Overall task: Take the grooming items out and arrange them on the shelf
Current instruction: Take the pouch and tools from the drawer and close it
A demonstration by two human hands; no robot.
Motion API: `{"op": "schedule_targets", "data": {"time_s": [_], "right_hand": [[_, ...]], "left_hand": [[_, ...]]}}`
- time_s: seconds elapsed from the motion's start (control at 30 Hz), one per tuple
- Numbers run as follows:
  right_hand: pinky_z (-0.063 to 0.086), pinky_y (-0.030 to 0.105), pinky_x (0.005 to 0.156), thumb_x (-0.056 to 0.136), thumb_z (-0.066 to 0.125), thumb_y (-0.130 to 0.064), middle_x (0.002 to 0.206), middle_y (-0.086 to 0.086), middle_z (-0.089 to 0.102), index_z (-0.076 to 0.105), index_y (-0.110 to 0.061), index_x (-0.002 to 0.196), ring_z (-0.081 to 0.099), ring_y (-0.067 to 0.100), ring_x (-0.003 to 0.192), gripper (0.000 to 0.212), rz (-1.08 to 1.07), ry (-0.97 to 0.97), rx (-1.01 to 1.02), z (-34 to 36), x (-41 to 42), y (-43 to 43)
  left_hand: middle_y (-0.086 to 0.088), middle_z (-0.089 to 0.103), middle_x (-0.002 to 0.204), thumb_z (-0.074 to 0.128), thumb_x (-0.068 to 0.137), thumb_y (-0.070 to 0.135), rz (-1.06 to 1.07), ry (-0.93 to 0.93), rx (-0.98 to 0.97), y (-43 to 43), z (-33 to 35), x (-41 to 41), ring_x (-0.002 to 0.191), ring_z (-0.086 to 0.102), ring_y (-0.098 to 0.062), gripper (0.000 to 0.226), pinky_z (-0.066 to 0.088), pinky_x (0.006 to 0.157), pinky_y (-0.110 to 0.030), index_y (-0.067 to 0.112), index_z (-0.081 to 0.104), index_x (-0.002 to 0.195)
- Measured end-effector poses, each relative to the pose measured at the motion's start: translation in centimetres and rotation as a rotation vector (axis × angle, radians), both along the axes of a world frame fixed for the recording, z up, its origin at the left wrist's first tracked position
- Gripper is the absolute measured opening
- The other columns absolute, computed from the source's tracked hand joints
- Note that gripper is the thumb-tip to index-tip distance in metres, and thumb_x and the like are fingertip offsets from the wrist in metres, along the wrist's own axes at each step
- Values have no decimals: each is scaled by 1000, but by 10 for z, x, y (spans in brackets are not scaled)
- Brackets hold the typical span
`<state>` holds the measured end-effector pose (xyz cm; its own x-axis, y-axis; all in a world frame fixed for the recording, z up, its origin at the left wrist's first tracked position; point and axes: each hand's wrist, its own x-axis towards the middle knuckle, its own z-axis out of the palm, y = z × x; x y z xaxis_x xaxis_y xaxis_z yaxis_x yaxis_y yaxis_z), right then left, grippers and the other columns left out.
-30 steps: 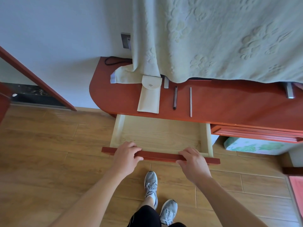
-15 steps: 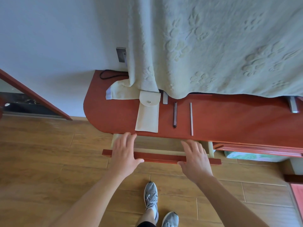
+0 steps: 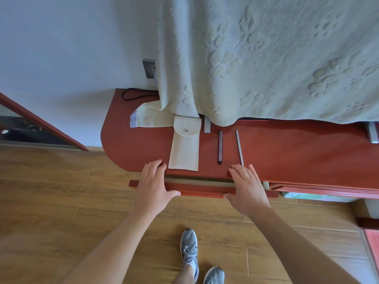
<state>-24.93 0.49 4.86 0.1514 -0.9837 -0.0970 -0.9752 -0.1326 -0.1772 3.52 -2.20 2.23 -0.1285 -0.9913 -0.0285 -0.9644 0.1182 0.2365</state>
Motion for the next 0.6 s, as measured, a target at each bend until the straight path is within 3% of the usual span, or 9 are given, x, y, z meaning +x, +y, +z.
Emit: {"op": "schedule_targets", "data": {"time_s": [0.1,0.23,0.43,0.6], "right_hand": [[17,42,118,62,88,-26,118,4,59,61,-7,116,53,24,115,63,-37,-79,-107,-11,0,-7],[26,46,115,65,84,-11,107,5,61,65,-7,106,56,25,104,46,-67,-133,-231,-22,3,-15],[33,50,111,66,76,-1,101,7,62,67,-5,100,57,26,97,35,-86,-157,-340,-36,5,-19],[36,50,109,66,77,-3,101,9,62,67,-3,98,56,27,98,33,-113,-152,-358,-39,8,-18]], "left_hand": [[-7,56,126,86,57,60,26,28,-101,-12,-6,-1,120,48,-27,82,43,105,-42,7,63,116],[-8,61,110,89,56,54,0,43,-220,-27,-10,2,103,55,-28,66,47,92,-44,9,64,96],[-7,61,101,91,55,50,-45,57,-310,-38,-21,4,94,54,-27,59,44,83,-43,11,62,88],[-7,61,101,90,56,50,-52,50,-293,-39,-23,5,95,54,-27,57,44,83,-43,10,63,86]]}}
